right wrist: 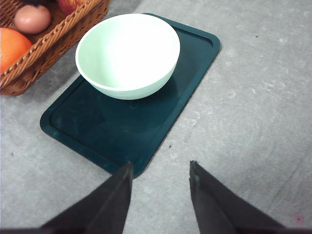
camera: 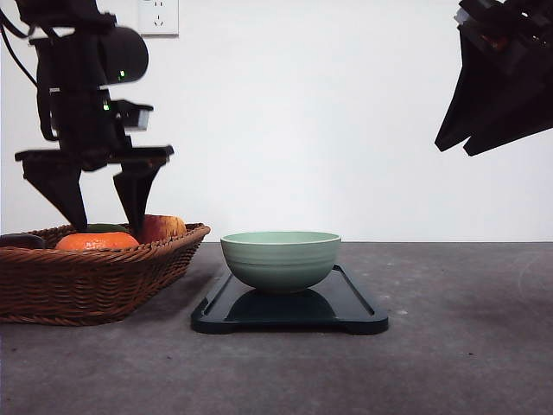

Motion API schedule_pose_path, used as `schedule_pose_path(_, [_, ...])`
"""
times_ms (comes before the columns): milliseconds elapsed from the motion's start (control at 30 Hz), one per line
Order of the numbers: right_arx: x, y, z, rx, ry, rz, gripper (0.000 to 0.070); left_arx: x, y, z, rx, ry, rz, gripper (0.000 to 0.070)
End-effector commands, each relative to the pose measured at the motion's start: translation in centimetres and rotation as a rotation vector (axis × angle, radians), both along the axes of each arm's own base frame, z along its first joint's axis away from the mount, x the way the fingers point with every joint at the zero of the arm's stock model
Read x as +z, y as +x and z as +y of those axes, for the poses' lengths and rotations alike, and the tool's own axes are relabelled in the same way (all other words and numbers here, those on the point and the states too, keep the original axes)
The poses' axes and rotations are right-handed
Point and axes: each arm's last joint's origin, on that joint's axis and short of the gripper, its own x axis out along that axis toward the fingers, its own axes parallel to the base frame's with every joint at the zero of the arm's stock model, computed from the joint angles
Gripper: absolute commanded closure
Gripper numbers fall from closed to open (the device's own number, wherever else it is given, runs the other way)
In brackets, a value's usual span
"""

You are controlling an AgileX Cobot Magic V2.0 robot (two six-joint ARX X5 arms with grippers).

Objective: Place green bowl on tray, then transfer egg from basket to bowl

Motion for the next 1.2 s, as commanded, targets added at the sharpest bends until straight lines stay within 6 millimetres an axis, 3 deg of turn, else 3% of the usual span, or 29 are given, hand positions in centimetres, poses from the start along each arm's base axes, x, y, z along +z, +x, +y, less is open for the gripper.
schedule_pose_path(0, [0.1,0.1,0.2,0.006,-0.001,-0.006,0.0475,-0.6,0.8,-0.3,0.002,0.005,0.006,0.0221])
schedule_pose_path(600, [0.1,0.1,0.2,0.007,-0.001,-0.006,0.0475,-3.2,1.9,-0.1,0.032,0.026,0.049,0.0224])
schedule_pose_path(1167, [0.1,0.1,0.2,0.006,0.001,-0.010,0.0475,-3.5,2.0,-0.2,0.030,0.005,0.053,0.0227])
